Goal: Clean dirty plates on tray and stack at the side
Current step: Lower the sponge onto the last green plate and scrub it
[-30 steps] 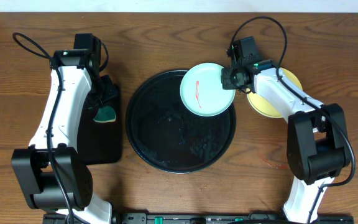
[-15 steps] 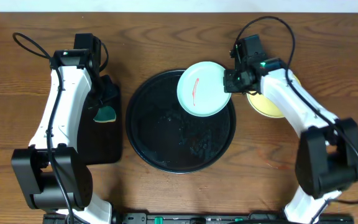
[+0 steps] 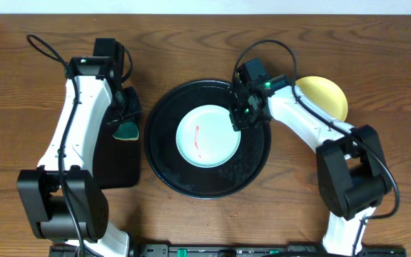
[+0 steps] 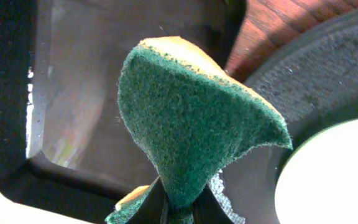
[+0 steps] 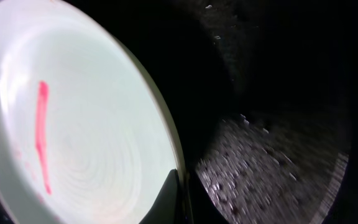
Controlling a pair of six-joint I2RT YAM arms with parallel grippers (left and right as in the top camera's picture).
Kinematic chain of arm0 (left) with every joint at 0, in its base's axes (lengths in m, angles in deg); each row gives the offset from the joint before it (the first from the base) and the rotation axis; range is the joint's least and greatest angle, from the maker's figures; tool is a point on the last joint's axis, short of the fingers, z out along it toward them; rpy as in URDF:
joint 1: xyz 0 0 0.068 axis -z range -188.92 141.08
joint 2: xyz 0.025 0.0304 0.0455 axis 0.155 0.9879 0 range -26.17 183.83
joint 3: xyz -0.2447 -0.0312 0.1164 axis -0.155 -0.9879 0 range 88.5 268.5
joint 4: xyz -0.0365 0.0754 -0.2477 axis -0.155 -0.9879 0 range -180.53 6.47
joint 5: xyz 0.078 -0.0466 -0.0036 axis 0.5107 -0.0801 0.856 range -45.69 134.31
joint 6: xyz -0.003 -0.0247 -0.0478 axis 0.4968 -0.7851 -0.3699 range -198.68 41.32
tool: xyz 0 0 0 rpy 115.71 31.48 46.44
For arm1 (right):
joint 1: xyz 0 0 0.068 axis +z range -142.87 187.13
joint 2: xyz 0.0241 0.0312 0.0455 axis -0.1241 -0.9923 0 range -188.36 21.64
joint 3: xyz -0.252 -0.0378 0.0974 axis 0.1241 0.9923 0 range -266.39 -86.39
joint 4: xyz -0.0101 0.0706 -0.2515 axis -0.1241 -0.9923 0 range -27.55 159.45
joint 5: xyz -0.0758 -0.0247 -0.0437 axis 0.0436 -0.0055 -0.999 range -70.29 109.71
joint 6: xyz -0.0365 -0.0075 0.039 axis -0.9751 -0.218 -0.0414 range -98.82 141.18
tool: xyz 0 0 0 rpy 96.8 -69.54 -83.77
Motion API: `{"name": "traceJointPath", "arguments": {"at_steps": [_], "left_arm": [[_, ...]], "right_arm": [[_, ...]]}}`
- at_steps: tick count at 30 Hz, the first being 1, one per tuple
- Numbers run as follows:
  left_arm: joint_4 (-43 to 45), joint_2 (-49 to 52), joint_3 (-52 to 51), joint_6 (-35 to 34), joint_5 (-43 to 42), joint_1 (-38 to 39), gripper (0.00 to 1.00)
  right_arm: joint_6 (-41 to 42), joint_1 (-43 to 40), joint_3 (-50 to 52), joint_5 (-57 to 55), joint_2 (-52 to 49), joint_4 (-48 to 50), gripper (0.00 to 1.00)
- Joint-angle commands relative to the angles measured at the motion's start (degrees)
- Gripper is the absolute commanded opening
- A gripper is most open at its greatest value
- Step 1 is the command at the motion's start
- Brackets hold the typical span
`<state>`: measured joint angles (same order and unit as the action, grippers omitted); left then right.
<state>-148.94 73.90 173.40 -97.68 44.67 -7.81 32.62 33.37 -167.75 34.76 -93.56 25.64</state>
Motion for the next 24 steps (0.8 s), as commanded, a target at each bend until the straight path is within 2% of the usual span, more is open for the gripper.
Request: {"name": "traceJointPath", "arguments": {"at_steps": [1,3,5,6,7,9,12,18,20,24], "left_arm": [[-0.09,-0.96,1.03,1.46,0.07,1.27,0.07],[-0.09,-0.96,1.03,1.46,0.04,1.99,0.07],[-0.02,-0.96,1.03,3.15,-0.90,3.37,0.07],[0.13,-0.96,1.03,4.46,-2.01,4.15,0.07],[0.20,-0.96,1.03,4.66,-2.16,4.66,0.08],[0.35,-0.96,1.03,5.27,-2.40,5.79,0.07],[0.37,-0.96,0.87,5.25,-2.58,7.48,0.07],[2.27,-0.83,-0.46,1.64,-3.02,9.46,0.07],[3.80,-0.79,-1.05,1.14,-3.45,10.40,0.07],[7.50,-0.72,-2.86,-0.46,-4.28,12.87,0.07]], "right_arm": [[-2.32,0.22,-0.35,3.52,-2.32,1.29,0.03],[-1.95,0.22,-0.35,3.69,-2.73,1.57,0.15],[0.83,0.09,-0.35,3.72,-2.73,1.55,0.36],[3.10,0.07,-0.35,3.89,-2.73,1.29,0.40],[5.33,0.09,-0.35,3.85,-2.73,0.66,0.40],[9.73,0.22,-0.35,3.87,-2.73,-1.22,0.30],[11.13,1.11,-0.22,3.52,-2.80,-3.72,0.21],[14.73,3.63,1.03,-1.14,-2.80,-3.28,0.13],[15.41,3.76,1.03,-1.49,-2.80,-2.64,0.02],[16.85,3.76,1.03,-2.16,-2.84,-1.14,0.01]]}}
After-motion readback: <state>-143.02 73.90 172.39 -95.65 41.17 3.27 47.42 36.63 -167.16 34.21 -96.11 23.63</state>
